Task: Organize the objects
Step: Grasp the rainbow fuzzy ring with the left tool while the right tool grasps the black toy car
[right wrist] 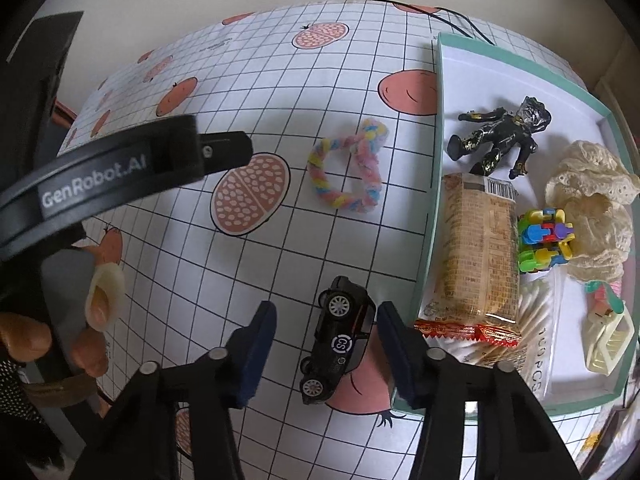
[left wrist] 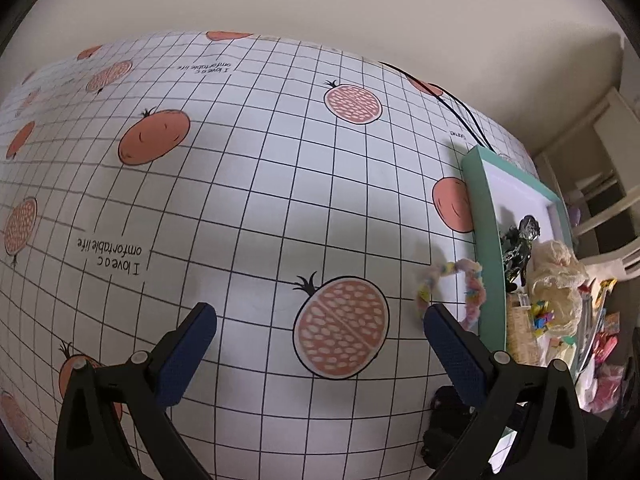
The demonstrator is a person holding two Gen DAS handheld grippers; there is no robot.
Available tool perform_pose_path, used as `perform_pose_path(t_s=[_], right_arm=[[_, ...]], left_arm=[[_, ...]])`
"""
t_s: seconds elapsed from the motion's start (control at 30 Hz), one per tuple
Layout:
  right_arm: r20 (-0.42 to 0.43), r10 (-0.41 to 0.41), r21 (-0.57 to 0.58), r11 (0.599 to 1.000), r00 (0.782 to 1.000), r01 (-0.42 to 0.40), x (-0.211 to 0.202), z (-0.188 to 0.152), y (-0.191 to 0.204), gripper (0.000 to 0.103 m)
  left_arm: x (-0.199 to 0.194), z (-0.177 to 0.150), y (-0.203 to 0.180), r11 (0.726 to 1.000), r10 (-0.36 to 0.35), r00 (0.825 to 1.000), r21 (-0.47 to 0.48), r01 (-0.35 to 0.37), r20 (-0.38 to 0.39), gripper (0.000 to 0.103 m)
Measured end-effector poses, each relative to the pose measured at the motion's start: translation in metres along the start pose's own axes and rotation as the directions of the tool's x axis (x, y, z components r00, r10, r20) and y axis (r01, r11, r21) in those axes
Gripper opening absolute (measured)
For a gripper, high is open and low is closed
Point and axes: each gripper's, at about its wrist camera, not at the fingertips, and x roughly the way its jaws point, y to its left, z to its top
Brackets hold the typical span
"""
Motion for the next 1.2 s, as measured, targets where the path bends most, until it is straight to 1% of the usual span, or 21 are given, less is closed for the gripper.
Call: perform_pose_path(t_s=[0.23, 0.33, 0.47, 0.53, 0.9, 0.97, 1.0, 1.1, 1.2], right_arm=[[-0.01, 0.009, -0.008, 1.0, 1.0, -0.009, 0.0, 0.002, -0.004, 0.049], [-0.022, 0.009, -0.007, 1.0, 1.0, -0.009, 0.002, 0.003, -0.006, 0.042], [-0.029, 0.005, 0.0, 1.0, 1.0, -0.005, 0.003, 0.006, -0.008, 0.036], [-0.033, 0.003, 0.003, 1.0, 0.999, -0.002, 0.005, 0.006, -0.009, 0.031], [-0.002, 0.023, 0.018, 1.0, 1.0, -0.023, -0.005, 0.003, -0.02, 0.03], [0.005, 0.026, 0.025, 0.999, 1.0, -0.027, -0.006, 0.007, -0.023, 0.03], [0.008, 0.028, 0.028, 0.999, 1.0, -0.028, -0.007, 0.007, -0.024, 0.03], [0.016, 0.044, 0.034, 0.998, 0.999, -0.045, -0.008, 0.004, -0.022, 0.03], [0.023, 0.056, 0.036, 0.998, 0.998, -0.057, -0.008, 0.003, -0.022, 0.03]], left_arm=[[0.004, -0.006, -0.005, 1.0, -0.004, 1.0, 0.025, 0.004, -0.001, 0.103], [0.005, -0.007, -0.01, 0.999, -0.009, 1.0, 0.051, 0.008, 0.006, 0.103], [0.01, -0.007, -0.018, 0.997, -0.018, 1.0, 0.08, 0.017, 0.007, 0.103], [0.013, -0.007, -0.021, 0.996, -0.025, 1.0, 0.088, 0.025, 0.006, 0.102], [0.024, -0.001, -0.034, 0.993, -0.035, 0.999, 0.109, 0.034, 0.004, 0.101], [0.026, 0.0, -0.037, 0.993, -0.032, 0.999, 0.116, 0.032, 0.005, 0.086], [0.028, 0.0, -0.039, 0.993, -0.027, 1.0, 0.118, 0.027, 0.0, 0.075], [0.032, 0.0, -0.044, 0.99, -0.002, 1.0, 0.139, 0.002, 0.004, 0.074], [0.034, -0.001, -0.05, 0.988, -0.003, 1.0, 0.153, 0.002, 0.006, 0.074]])
